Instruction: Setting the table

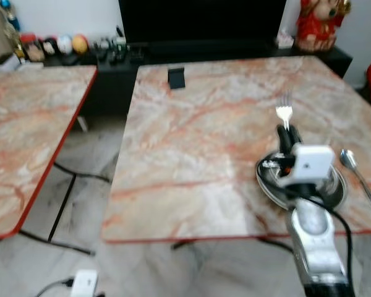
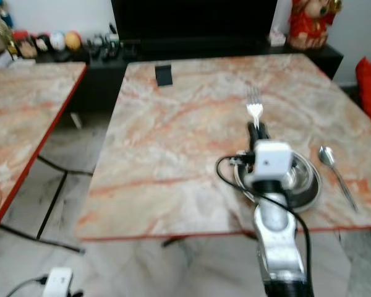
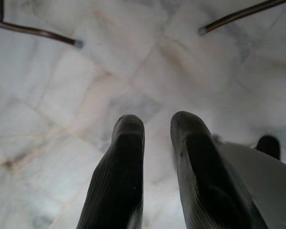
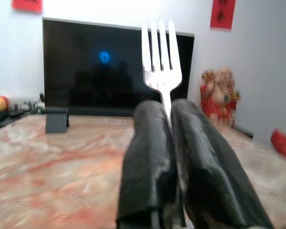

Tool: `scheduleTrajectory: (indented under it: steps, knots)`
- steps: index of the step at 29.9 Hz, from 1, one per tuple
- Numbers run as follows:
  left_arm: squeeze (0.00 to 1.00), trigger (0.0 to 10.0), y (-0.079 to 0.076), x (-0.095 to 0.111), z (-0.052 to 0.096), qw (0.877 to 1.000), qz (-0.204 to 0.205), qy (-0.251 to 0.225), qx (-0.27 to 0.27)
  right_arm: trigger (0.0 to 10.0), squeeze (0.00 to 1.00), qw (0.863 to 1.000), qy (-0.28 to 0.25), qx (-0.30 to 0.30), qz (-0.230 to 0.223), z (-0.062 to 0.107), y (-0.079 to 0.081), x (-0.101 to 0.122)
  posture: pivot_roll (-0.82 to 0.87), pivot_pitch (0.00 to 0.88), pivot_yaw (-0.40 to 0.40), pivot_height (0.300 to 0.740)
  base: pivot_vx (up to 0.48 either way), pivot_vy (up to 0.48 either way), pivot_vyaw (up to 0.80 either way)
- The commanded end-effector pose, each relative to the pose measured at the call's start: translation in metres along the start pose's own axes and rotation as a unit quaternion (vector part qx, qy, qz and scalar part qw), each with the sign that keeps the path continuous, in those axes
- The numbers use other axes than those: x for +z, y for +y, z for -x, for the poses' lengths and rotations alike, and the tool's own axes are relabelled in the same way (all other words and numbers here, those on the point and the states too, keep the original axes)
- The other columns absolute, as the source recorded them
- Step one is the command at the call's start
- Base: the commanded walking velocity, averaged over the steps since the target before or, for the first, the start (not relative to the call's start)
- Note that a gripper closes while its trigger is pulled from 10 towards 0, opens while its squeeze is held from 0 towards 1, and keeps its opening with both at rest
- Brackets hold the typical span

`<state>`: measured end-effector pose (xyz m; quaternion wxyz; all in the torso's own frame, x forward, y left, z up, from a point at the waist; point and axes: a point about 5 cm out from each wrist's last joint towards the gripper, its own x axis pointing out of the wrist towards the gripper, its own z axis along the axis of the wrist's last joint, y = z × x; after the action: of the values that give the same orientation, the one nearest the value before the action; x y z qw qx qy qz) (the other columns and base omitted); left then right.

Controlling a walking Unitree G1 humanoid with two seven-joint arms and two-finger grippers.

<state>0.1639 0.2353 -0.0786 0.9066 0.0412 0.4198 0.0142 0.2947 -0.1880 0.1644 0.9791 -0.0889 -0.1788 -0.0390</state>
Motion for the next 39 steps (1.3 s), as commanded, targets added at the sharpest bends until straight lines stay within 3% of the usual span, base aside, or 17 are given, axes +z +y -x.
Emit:
scheduleTrajectory:
  steps: [1,27,39]
  knots:
    - [0.0,10.0,0.0078,-0.0031,0.0021,1.0,-0.007,0.008,0.009,10.0,0.0,1.0,-0.01,0.006,-0.012,-0.0029,0.0058,0.0059,-0.02,0.0,0.028,0.724,0.0,-0.371,0.0]
    - [0.0,10.0,0.0079,-0.0005,0.0011,1.0,-0.01,0.007,0.009,10.0,0.0,1.0,0.001,0.0,-0.004,-0.0042,-0.0015,0.0027,-0.02,0.0,0.031,0.724,0.0,-0.371,0.0]
    - [0.0,10.0,0.0101,0.0006,0.0012,1.0,0.003,0.002,0.017,10.0,0.0,1.0,0.014,-0.007,-0.022,-0.0043,-0.003,-0.0005,-0.02,0.0,0.033,0.724,0.0,0.0,0.0]
